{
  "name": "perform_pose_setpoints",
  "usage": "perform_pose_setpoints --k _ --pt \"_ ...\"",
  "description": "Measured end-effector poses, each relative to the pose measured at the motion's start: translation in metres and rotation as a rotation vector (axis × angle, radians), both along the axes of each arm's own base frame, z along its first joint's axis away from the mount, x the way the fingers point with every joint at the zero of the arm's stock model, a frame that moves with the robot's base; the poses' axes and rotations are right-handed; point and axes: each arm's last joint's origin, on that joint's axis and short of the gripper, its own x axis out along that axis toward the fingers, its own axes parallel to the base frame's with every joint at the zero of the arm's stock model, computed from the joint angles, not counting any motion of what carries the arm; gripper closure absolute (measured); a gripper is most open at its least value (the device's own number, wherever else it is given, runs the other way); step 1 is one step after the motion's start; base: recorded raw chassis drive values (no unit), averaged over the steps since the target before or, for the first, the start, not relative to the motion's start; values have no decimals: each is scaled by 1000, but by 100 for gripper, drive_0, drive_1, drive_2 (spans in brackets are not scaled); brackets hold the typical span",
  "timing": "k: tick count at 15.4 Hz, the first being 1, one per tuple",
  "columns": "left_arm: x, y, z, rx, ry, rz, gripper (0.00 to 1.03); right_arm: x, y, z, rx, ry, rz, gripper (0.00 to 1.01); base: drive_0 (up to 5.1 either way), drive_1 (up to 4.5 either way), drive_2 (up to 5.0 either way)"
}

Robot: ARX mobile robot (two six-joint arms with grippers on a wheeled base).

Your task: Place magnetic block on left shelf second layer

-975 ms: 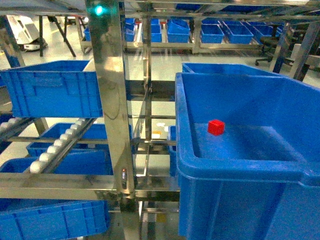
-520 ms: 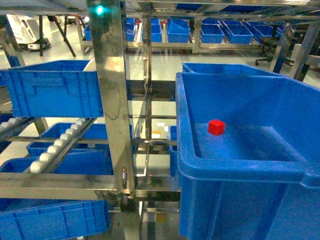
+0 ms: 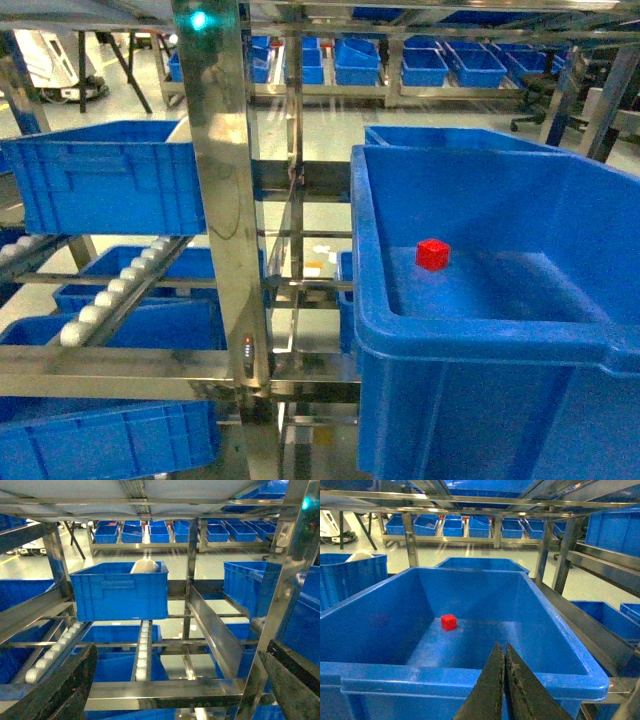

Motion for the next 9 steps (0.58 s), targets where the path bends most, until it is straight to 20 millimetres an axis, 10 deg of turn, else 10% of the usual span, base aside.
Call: perform_pose_setpoints --k 9 --pt "0 0 0 0 -1 -1 5 -16 0 -7 0 -14 3 99 0 0 0"
